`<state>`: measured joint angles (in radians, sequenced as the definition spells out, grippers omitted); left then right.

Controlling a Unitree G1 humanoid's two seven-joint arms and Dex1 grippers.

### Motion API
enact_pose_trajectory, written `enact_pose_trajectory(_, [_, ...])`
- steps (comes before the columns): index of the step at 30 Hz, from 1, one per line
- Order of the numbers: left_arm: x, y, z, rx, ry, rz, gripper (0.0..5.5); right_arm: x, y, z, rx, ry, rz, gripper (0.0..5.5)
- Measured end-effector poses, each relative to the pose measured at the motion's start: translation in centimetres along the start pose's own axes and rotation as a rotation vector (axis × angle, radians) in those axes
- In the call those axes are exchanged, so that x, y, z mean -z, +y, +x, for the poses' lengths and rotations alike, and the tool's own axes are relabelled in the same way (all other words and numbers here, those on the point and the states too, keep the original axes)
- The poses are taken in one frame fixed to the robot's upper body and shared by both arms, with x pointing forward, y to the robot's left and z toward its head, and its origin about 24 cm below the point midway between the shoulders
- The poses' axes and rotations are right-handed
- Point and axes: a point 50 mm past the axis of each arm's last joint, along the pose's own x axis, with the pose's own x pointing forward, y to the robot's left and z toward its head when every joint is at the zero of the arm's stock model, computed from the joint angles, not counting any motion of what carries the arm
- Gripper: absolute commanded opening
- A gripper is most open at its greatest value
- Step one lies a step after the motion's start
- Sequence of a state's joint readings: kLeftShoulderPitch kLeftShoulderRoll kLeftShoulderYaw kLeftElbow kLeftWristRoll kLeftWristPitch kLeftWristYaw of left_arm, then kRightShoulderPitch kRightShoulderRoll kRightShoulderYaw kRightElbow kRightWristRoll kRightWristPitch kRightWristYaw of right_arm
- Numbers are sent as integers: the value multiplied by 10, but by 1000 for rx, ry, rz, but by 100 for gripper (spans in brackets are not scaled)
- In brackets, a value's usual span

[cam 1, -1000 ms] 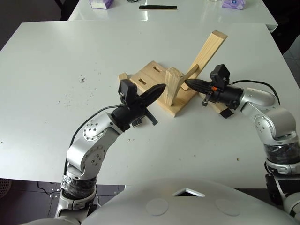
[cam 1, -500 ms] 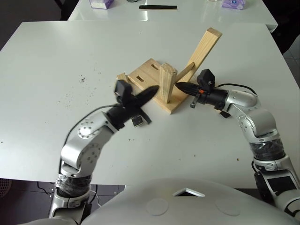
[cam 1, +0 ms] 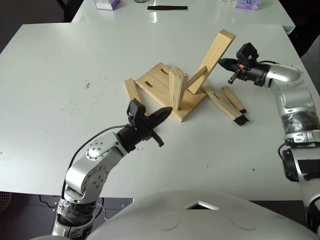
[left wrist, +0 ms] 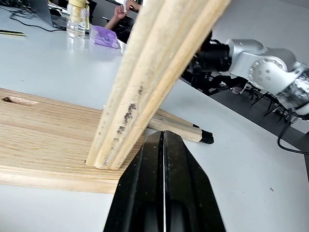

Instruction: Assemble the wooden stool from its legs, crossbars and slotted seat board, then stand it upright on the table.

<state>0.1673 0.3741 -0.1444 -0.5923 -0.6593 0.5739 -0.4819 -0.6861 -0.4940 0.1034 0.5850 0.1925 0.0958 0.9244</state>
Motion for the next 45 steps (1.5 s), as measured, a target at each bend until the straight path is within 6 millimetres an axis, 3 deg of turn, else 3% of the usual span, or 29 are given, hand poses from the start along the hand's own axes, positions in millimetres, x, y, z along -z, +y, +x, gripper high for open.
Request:
enact_pose_trajectory(2, [1, 3, 12, 12, 7, 6, 0, 2, 11, 17, -116, -60, 92, 3])
enact_pose_trajectory(5, [1, 5, 20, 32, 21, 18, 0, 0, 23, 26, -308, -98, 155, 3])
enact_pose_trajectory(11, [10, 35, 8, -98, 116, 67, 0, -1, 29, 15, -462, -97, 165, 3])
enact_pose_trajectory(16, [9, 43, -1, -108, 121, 95, 0, -6, 65, 14, -649, -148, 148, 3])
enact_pose_trajectory(22, [13, 43, -6, -107, 131, 85, 0, 1, 48, 11, -486, -110, 145, 3])
enact_pose_trajectory(24, [10, 44, -8, -119, 124, 94, 0, -4, 52, 14, -495, -126, 130, 3])
enact_pose_trajectory(28, [3, 52, -13, -178, 117, 132, 0, -15, 75, 20, -586, -165, 92, 3])
enact_pose_trajectory(34, [0, 64, -14, -254, 143, 169, 0, 1, 119, 2, -702, -121, 148, 3])
enact_pose_trajectory(37, [-1, 69, -18, -283, 161, 190, 0, -1, 128, -4, -719, -115, 144, 3])
enact_pose_trajectory(45, [-6, 92, -23, -369, 180, 240, 0, -2, 165, 8, -708, -142, 213, 3])
